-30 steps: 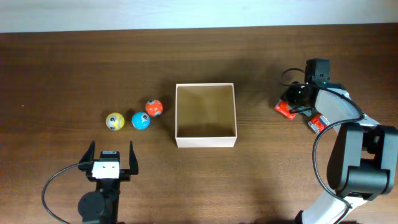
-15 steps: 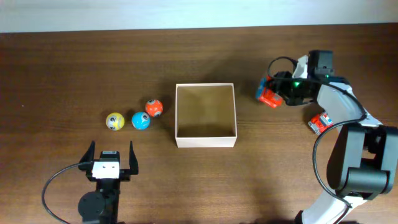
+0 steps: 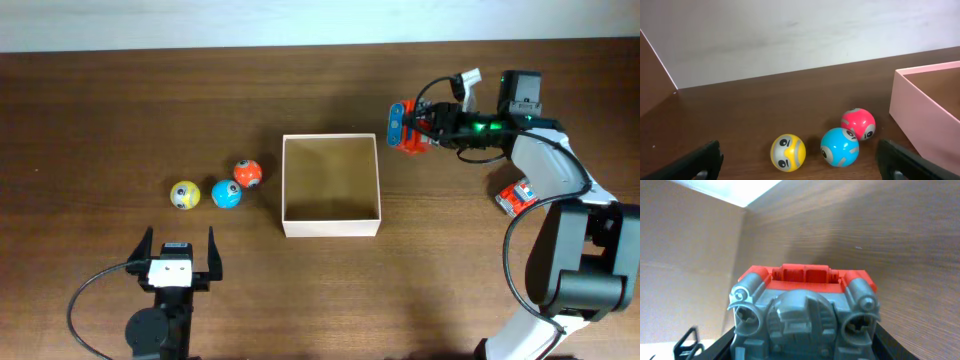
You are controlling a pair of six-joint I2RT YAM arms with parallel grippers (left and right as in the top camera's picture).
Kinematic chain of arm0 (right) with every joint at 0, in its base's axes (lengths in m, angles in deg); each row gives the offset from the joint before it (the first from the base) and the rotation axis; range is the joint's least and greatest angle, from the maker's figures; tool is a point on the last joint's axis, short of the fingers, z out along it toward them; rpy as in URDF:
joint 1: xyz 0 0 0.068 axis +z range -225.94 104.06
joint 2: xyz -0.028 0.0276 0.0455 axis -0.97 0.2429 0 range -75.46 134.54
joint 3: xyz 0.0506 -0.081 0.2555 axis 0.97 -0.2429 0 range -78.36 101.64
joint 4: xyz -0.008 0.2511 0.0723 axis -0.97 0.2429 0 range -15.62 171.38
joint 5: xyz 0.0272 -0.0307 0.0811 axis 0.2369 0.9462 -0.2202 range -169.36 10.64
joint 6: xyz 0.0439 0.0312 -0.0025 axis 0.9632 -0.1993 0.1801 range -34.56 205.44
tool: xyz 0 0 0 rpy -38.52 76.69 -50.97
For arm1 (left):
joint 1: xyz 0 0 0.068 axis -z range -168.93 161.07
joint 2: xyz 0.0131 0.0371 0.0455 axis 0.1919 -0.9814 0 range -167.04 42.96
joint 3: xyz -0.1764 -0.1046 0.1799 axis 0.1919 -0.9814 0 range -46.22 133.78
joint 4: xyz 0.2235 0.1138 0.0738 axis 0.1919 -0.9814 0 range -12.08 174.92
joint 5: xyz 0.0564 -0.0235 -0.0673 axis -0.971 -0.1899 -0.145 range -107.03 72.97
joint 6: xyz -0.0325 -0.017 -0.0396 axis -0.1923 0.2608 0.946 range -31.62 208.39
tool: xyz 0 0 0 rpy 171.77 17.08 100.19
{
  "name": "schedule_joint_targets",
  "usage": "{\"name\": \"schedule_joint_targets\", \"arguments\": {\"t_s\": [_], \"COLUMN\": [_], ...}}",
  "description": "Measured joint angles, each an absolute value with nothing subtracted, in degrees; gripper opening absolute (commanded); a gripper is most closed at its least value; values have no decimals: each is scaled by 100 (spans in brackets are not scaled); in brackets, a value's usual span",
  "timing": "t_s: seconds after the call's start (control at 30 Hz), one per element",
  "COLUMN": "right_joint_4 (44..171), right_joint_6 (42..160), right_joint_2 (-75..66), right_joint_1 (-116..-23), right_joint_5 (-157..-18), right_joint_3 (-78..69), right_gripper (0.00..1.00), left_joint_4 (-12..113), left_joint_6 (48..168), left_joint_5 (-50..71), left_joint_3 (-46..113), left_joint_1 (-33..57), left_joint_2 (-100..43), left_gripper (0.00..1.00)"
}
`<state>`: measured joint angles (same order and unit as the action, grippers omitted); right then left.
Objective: Pack container
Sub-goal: 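Lift the truck and carry it left over the box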
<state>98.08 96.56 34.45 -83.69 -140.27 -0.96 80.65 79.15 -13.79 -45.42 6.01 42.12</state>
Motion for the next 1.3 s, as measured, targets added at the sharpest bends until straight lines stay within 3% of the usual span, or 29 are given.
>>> {"name": "schedule_joint_targets", "arguments": {"t_s": [0.33, 0.63, 1.3], "right_joint_4": [9373, 9327, 9430], "right_joint_6": [9277, 9326, 10956], "right_joint_2": [3436, 3266, 3237], "right_joint_1": [-8120, -7068, -4894], "right_joint_5": [-15320, -15480, -10781], "right_joint_3": [-89, -89, -89], "right_gripper": [51, 49, 50], "left_joint_4": [8065, 8065, 8067], "left_joint_6": [7915, 7915, 7915], "left_joint_5": [-1379, -1379, -1379], "left_joint_3": [-4542, -4542, -4542], "left_joint_1": [601, 601, 601], "left_joint_2": [4212, 4212, 4212], "left_gripper": [99, 99, 99]}}
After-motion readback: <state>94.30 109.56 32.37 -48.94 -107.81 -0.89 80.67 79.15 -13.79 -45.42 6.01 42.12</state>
